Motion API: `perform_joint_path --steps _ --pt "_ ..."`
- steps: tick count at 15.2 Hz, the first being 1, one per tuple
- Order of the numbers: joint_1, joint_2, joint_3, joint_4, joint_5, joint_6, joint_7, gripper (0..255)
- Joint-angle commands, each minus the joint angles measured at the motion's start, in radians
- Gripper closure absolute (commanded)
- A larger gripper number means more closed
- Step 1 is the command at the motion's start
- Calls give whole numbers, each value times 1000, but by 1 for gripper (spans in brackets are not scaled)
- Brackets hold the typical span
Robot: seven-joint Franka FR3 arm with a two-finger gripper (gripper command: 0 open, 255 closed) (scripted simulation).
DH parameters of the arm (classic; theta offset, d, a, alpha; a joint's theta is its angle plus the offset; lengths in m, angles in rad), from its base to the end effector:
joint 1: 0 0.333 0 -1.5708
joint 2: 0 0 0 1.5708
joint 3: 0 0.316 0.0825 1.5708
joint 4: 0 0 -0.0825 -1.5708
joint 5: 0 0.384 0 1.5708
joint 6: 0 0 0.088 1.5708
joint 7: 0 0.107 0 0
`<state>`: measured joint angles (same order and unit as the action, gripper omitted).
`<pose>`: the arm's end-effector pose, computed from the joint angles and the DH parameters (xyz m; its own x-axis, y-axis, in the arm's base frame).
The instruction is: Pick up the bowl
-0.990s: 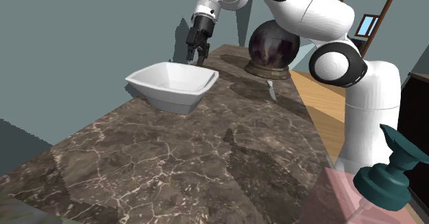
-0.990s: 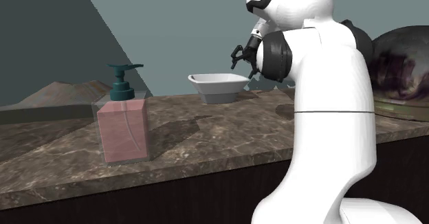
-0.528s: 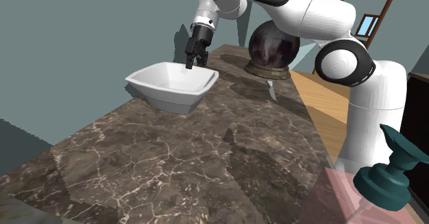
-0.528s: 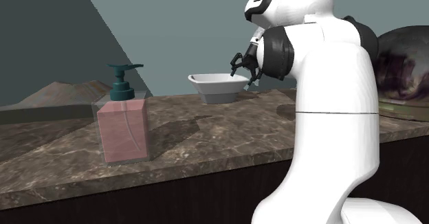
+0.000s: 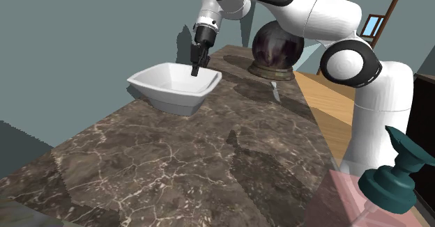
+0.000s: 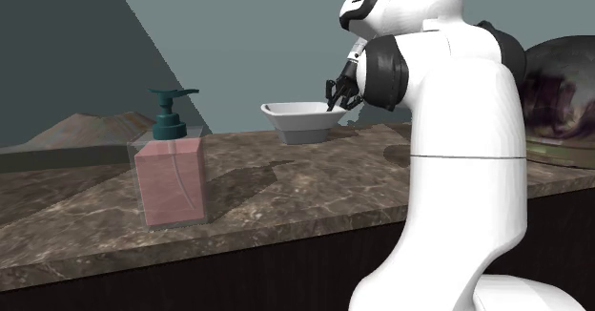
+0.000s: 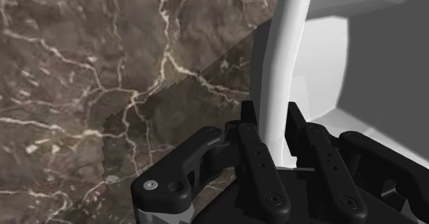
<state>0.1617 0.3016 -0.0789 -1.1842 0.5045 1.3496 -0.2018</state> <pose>0.6113 0.1197 0.6215 0.9325 0.3608 -0.0155 0.3110 -0.8240 -0.4737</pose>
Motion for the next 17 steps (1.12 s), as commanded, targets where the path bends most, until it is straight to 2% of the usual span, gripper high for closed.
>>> perform_joint_path --steps 1,6,12,16,17 --pt "0 1 0 -1 -1 0 0 255" --pt "-8 33 2 101 9 -63 30 255" --pt "-29 112 9 303 33 -176 86 255" --pt "-55 220 25 537 63 -287 150 255" --pt "-75 308 47 703 79 -354 197 255"
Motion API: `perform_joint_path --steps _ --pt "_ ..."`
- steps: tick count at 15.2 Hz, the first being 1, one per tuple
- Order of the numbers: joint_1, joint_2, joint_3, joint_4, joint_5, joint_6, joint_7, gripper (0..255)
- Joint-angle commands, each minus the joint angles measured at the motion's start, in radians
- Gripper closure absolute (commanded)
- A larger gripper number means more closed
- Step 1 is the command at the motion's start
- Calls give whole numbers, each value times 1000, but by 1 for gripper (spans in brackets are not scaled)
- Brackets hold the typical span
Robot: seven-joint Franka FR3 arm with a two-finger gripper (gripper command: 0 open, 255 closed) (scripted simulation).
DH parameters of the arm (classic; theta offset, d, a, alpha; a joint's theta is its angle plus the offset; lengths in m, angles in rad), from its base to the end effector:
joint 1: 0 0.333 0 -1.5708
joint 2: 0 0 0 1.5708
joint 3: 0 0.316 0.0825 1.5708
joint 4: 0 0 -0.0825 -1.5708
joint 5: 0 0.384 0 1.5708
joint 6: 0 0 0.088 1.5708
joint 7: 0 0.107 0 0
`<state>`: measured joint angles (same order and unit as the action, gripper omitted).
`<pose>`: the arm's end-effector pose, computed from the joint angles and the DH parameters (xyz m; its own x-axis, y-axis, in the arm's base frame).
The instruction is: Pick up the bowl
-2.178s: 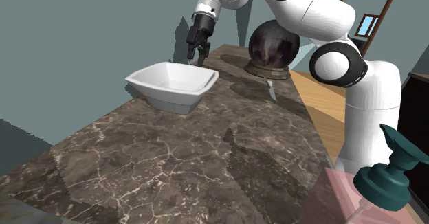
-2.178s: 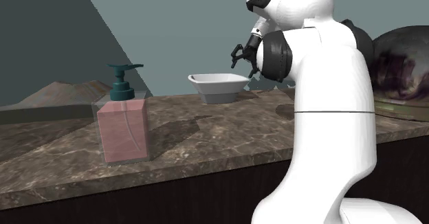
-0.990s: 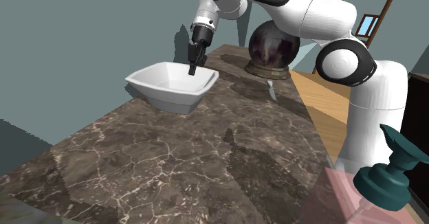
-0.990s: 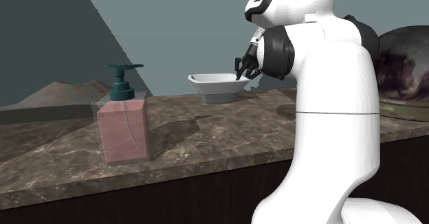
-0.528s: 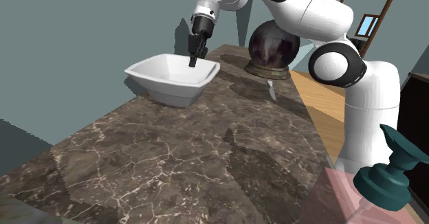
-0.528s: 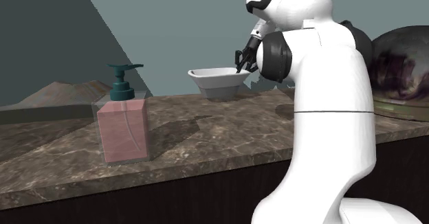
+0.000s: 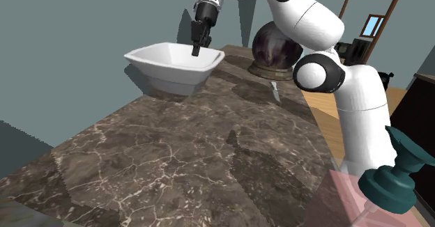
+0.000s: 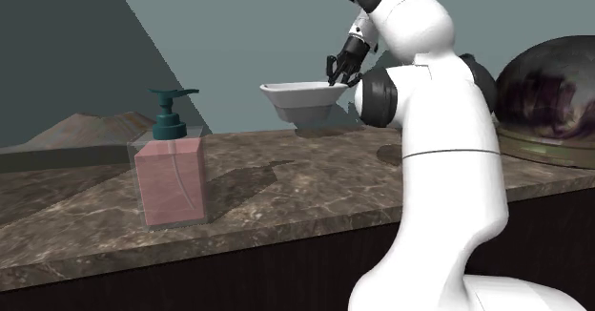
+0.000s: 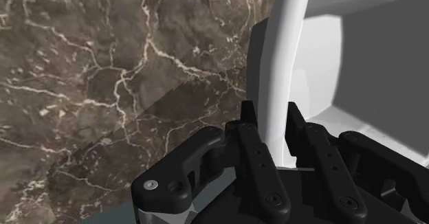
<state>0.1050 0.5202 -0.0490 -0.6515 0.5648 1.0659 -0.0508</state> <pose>0.6119 0.1202 0.6937 0.9328 0.3600 -0.0181 0.3091 -0.8246 -0.4739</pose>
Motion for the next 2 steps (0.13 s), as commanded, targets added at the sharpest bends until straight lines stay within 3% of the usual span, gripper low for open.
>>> perform_joint_path --steps 1,2 --pt "-152 119 413 197 -241 -54 110 255" --pt "-144 116 389 194 -224 -54 106 255"
